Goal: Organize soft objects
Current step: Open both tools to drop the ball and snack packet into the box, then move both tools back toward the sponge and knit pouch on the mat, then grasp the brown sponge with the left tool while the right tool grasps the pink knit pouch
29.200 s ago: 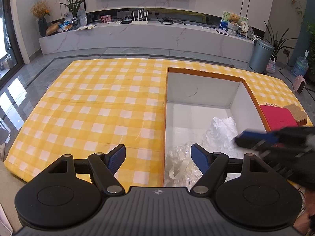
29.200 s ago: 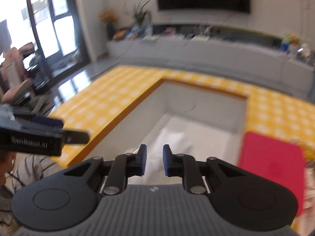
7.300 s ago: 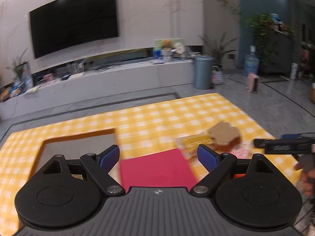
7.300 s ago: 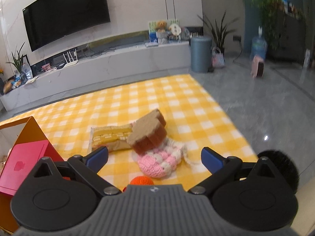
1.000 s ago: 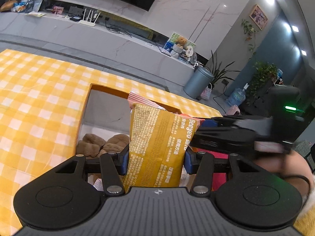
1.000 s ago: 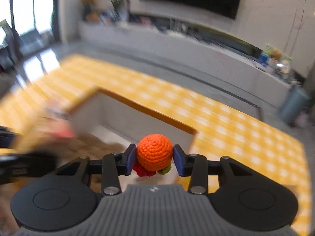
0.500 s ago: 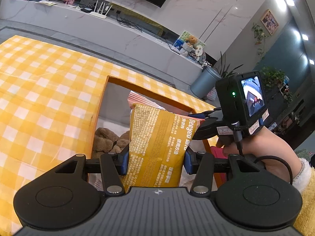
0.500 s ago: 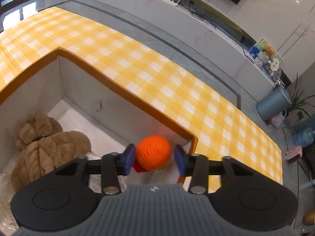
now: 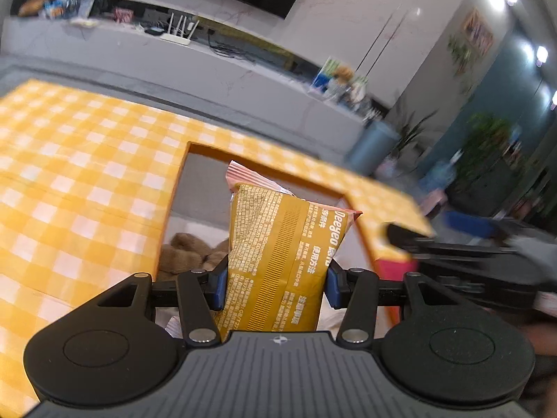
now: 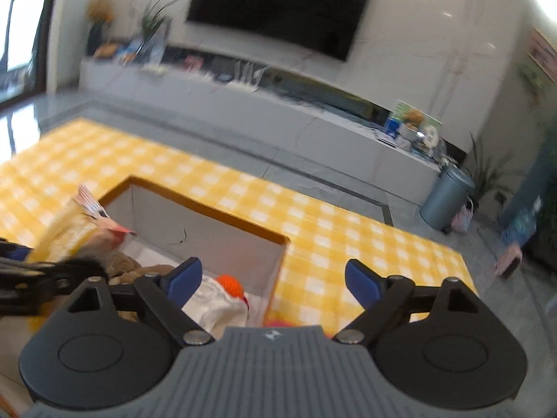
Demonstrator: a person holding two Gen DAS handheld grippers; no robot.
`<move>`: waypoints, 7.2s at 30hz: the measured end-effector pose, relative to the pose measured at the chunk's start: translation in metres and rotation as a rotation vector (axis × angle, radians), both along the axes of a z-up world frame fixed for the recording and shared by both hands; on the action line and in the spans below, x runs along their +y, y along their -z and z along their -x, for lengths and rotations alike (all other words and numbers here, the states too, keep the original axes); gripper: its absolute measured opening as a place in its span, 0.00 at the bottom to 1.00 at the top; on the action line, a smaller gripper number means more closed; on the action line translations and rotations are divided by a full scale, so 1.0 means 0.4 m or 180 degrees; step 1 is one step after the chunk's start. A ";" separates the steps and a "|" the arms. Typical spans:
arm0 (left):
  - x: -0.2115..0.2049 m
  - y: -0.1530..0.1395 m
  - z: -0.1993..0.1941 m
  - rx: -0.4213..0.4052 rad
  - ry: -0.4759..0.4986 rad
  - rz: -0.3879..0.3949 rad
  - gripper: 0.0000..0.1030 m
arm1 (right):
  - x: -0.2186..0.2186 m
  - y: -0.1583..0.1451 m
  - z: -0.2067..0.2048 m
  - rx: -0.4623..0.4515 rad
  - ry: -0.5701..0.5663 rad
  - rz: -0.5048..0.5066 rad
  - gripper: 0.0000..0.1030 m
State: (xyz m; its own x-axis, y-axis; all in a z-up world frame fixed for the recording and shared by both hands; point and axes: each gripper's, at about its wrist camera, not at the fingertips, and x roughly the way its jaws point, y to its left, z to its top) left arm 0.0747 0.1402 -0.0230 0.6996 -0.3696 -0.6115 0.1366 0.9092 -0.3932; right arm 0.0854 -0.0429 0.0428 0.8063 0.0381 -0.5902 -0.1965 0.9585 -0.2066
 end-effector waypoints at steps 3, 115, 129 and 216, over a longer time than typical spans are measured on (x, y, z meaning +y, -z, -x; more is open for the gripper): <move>-0.030 0.007 -0.005 0.0094 0.0063 -0.0110 0.56 | -0.038 0.011 0.041 -0.0032 0.0242 -0.0057 0.86; -0.719 -0.158 -0.001 -0.1513 0.0588 -0.1564 1.00 | -0.922 0.199 0.055 0.0238 0.1791 -0.1422 0.95; -0.933 -0.004 -0.196 -0.0489 0.1427 -0.1370 1.00 | -0.973 0.287 0.029 0.0510 0.1930 -0.1536 0.95; -0.973 0.162 -0.323 0.0513 0.1117 -0.1484 0.43 | -0.816 0.396 -0.111 0.1035 0.1191 -0.1434 0.73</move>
